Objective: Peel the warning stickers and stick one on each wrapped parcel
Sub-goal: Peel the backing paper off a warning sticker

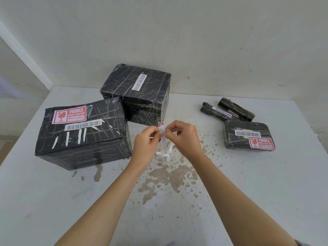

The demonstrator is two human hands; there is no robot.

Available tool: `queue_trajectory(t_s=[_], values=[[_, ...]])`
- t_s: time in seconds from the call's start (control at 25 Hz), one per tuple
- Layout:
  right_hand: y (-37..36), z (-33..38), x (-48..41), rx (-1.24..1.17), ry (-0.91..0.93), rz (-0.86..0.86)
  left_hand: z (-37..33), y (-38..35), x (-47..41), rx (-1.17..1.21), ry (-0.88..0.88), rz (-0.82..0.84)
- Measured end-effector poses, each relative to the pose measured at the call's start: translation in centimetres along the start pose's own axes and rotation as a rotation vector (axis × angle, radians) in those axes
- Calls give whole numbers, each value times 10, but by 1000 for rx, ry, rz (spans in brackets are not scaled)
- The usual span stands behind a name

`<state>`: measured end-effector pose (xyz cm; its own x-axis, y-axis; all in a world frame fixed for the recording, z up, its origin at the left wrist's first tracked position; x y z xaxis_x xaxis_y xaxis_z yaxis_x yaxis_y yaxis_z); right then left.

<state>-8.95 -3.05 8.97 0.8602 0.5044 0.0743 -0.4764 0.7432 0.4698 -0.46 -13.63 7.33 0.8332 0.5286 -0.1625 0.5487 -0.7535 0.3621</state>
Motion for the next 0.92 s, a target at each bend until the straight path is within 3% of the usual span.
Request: queue_trajectory(t_s=[0.12,0.32,0.64,0.92], values=[[-1,-1,0,4,-4,15,5,0,0,87,65,5],[-2,-5,4,-9,56,37,5,3,3,478,247,-54],[0,-3,0,59,150,-58,2,4,3,617,292,-49],[-2,0,2,138,262,-124,0,3,0,504,228,-9]])
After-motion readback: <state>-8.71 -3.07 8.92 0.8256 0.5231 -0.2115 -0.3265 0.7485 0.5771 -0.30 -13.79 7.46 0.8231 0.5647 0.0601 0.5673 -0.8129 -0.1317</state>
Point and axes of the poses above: each hand's wrist, its own x-axis away from the middle knuckle, its own y-axis out of the back of the hand, z = x × y, the point moved 4 cm from there along -x, towards the middle knuckle, and after that the axes turned 9 degrees about -y, right-handed, at the moved point
